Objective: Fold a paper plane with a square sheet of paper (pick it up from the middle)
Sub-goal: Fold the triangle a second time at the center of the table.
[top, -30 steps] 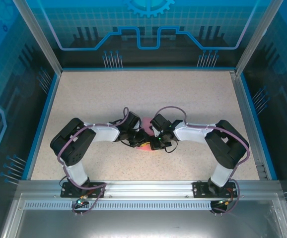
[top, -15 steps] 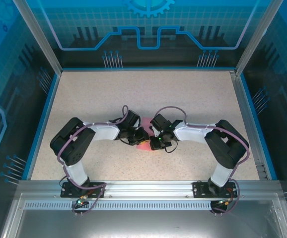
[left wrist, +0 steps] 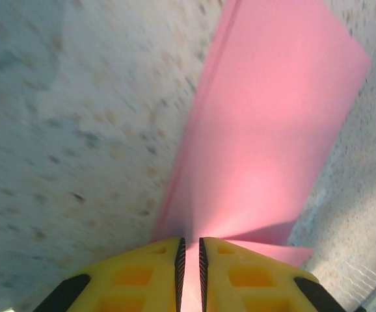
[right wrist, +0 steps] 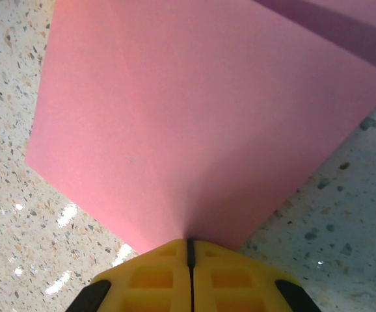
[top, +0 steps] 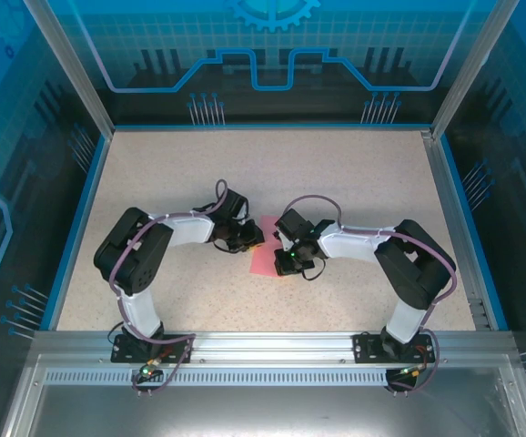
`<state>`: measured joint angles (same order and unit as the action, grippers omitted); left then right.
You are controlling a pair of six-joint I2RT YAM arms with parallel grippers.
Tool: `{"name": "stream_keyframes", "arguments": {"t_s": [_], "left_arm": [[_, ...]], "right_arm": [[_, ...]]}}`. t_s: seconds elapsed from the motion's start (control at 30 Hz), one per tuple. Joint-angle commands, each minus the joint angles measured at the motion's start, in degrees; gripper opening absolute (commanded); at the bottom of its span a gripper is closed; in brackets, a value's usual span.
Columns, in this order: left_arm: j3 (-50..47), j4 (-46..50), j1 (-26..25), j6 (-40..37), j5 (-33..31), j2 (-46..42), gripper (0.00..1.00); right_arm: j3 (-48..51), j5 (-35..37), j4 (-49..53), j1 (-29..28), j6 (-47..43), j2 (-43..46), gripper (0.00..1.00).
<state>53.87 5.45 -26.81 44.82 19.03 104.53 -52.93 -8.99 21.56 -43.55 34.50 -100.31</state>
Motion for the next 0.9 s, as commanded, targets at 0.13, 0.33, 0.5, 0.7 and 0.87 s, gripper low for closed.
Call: {"name": "stream_keyframes", "arguments": {"t_s": [0.13, 0.33, 0.5, 0.7, 0.87], "left_arm": [[1.7, 3.5, 2.2, -3.9, -1.6, -3.3, 0.18], [-3.0, -0.7, -0.7, -1.1, 2.4, -9.4, 0.18], [-4.4, -3.8, -4.9, 1.7, 4.7, -7.5, 0.18], [-3.0, -5.6, -6.6, 2.7, 5.4, -2.5, 0.17], [-1.8, -5.4, -6.5, 1.7, 2.2, -0.9, 0.16]], "right_arm": [[4.2, 4.6, 9.3, -0.2, -0.6, -5.9, 0.06], [4.3, 3.9, 9.2, 0.0, -0.4, -5.3, 0.06], [4.7, 3.6, 8.9, 0.0, -0.2, -5.2, 0.06], [5.2, 3.5, 8.5, 0.0, -0.2, -5.2, 0.06], [5.7, 3.4, 8.1, 0.2, -0.1, -4.9, 0.06]]}}
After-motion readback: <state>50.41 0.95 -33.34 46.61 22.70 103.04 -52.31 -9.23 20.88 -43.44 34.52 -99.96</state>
